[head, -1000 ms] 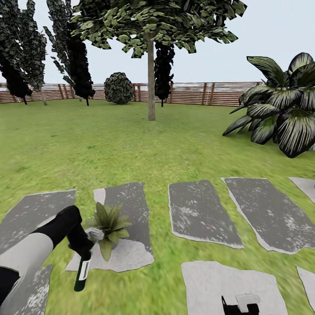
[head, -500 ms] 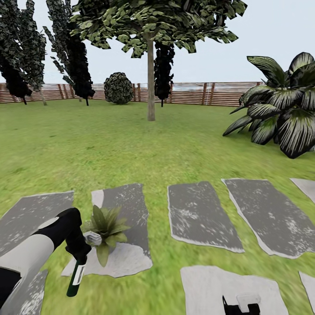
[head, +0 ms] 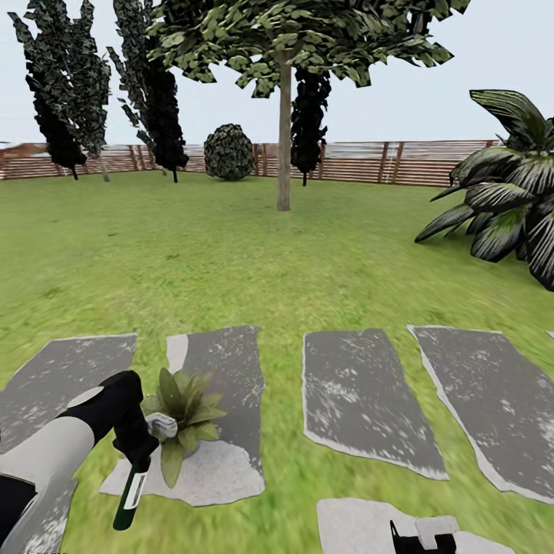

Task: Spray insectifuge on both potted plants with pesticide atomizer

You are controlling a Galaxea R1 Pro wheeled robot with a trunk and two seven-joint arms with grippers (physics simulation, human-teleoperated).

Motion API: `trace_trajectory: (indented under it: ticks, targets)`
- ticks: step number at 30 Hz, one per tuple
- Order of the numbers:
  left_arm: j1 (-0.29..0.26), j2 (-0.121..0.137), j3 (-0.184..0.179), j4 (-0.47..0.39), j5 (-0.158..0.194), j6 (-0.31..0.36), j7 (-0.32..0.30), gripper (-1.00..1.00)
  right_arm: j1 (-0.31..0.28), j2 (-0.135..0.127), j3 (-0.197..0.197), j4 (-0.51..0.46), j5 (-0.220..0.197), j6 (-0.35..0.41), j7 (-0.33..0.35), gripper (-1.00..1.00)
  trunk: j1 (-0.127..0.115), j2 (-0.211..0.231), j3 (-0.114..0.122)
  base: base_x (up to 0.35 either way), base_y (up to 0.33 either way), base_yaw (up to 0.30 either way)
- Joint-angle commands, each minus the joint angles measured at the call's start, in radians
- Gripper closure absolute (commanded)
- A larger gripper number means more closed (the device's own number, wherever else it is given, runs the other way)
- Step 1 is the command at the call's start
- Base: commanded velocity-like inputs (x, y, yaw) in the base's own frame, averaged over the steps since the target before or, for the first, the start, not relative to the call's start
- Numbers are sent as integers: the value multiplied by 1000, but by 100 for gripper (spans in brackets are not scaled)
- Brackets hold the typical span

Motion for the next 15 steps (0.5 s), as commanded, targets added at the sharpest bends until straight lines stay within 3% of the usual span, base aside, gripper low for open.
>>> trace_trajectory:
  ticks: [1,8,15]
  targets:
    - [-1,0,-2,-2,-8,9,-10,100,-1,0,-3,2,11,-3,-7,-100,0,0,-2,181,-227,204]
    - [0,1,-2,0,-8,9,-10,100,-1,0,-3,2,11,-3,-7,-100,0,0,-9,125,-240,167]
    - [-1,2,-2,3,-8,9,-10,100,-1,0,-3,2,11,-3,-7,-100,0,0,-9,-150,-219,36]
